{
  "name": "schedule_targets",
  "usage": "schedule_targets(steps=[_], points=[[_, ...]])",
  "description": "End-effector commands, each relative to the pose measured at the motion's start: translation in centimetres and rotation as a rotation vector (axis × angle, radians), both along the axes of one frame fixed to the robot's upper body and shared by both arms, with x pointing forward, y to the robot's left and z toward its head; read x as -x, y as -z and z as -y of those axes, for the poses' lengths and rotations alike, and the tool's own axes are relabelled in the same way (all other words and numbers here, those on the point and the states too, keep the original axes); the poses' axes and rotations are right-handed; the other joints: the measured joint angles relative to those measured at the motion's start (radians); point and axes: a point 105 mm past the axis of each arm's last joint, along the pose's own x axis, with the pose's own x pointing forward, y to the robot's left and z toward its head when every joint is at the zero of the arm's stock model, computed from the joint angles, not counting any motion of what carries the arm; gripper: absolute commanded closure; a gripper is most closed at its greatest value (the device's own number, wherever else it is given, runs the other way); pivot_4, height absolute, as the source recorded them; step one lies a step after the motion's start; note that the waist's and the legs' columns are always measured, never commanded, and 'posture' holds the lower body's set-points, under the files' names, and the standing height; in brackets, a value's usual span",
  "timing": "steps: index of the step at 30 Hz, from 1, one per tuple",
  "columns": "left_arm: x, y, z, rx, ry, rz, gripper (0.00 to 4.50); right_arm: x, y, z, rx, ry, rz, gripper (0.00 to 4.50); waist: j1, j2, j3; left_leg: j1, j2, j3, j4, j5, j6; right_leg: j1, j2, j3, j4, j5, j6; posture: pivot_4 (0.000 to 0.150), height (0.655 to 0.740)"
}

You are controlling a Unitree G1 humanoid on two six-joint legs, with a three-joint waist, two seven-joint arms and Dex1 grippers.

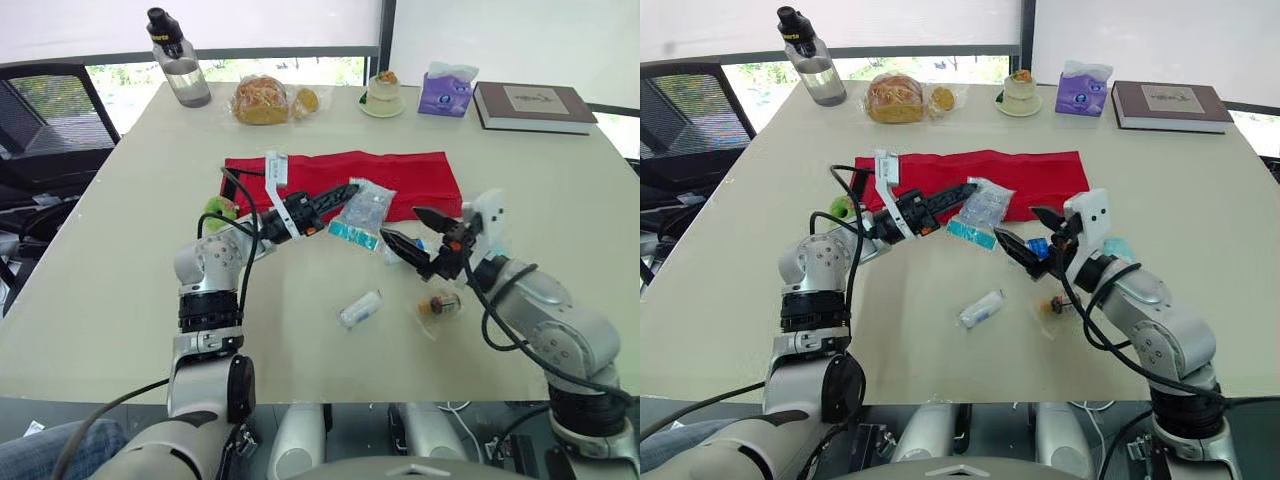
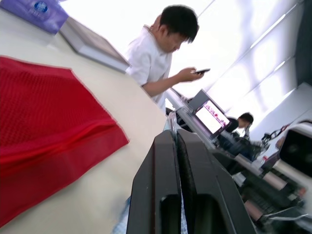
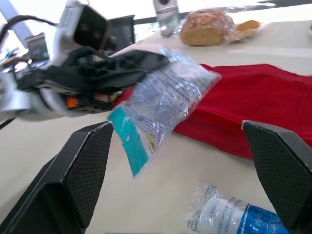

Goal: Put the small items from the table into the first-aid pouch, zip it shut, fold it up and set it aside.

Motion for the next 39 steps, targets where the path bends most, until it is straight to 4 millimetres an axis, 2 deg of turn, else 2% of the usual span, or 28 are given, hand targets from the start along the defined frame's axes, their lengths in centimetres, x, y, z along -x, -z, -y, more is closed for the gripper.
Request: schedule_targets(steps=[1, 7, 14, 15, 16, 19, 20, 23, 24, 39], points=[[1.1, -2.5, 0.2, 0.075, -0.013, 0.053, 4.37, -0.1, -1.6, -0.4, -0.119, 0.020, -0.031, 0.00, 0.000, 0.000, 0.000, 0.000, 0.000, 0.000, 0.000, 0.000, 0.000, 0.000, 0.000, 0.000, 0.000, 0.000, 0.000, 0.150, 0.7400], [1.5, -3.1, 0.9, 0.131, -0.021, 0.032, 4.37, 0.0, -3.2, -1.5, -0.302, -0.016, -0.111, 0.00, -0.001, 0.000, 0.000, 0.000, 0.000, 0.000, 0.000, 0.000, 0.000, 0.000, 0.000, 0.000, 0.000, 0.000, 0.000, 0.150, 0.7400], [1.5, -3.2, 1.5, 0.146, -0.017, 0.023, 4.37, 0.0, -4.3, -2.1, -0.358, -0.035, -0.127, 0.00, -0.002, 0.000, 0.000, 0.000, 0.000, 0.000, 0.000, 0.000, 0.000, 0.000, 0.001, 0.000, -0.001, 0.000, 0.000, 0.150, 0.7400], [1.6, -3.1, 1.7, 0.141, -0.009, 0.024, 4.50, 0.0, -4.3, -2.2, -0.359, -0.037, -0.129, 0.52, -0.002, 0.000, 0.000, 0.000, 0.000, 0.000, 0.000, 0.000, 0.000, 0.000, 0.001, 0.000, -0.001, 0.000, 0.000, 0.150, 0.7400], [1.6, -3.1, 1.8, 0.136, -0.006, 0.024, 4.50, 0.0, -4.3, -2.2, -0.357, -0.038, -0.131, 0.79, -0.003, 0.000, 0.000, 0.000, 0.000, 0.000, 0.000, 0.000, 0.000, 0.000, 0.001, 0.000, -0.001, 0.000, 0.000, 0.150, 0.7400], [1.4, -3.2, 1.8, 0.139, -0.011, 0.024, 4.50, 0.1, -4.1, -2.3, -0.347, -0.040, -0.139, 2.26, -0.003, 0.000, 0.000, 0.000, 0.000, 0.000, 0.000, 0.000, 0.000, 0.000, 0.001, 0.000, -0.001, 0.000, 0.000, 0.150, 0.7400], [1.3, -3.2, 1.7, 0.143, -0.013, 0.025, 4.50, 0.1, -4.0, -2.3, -0.344, -0.040, -0.141, 2.88, -0.003, 0.000, 0.000, 0.000, 0.000, 0.000, 0.000, 0.000, 0.000, 0.000, 0.001, 0.000, -0.001, 0.000, 0.000, 0.150, 0.7400], [1.2, -3.4, 1.7, 0.148, -0.015, 0.028, 4.50, 0.1, -3.8, -2.2, -0.346, -0.032, -0.149, 4.25, -0.004, 0.000, 0.000, 0.000, 0.000, 0.000, -0.001, 0.000, 0.000, 0.000, 0.001, 0.000, -0.001, 0.000, 0.000, 0.150, 0.7400], [1.2, -3.4, 1.8, 0.148, -0.014, 0.028, 4.50, 0.0, -3.8, -2.2, -0.346, -0.028, -0.151, 4.44, -0.004, 0.000, 0.000, 0.000, 0.000, 0.000, -0.001, 0.000, 0.000, 0.000, 0.001, 0.000, -0.001, 0.000, 0.000, 0.150, 0.7400], [1.2, -3.4, 1.5, 0.144, -0.021, 0.035, 4.50, -0.5, -2.9, -1.6, -0.336, 0.014, -0.171, 4.44, -0.004, 0.000, 0.000, -0.002, 0.000, 0.000, -0.002, 0.000, 0.000, -0.001, 0.001, 0.000, -0.004, 0.000, 0.000, 0.150, 0.7400]])
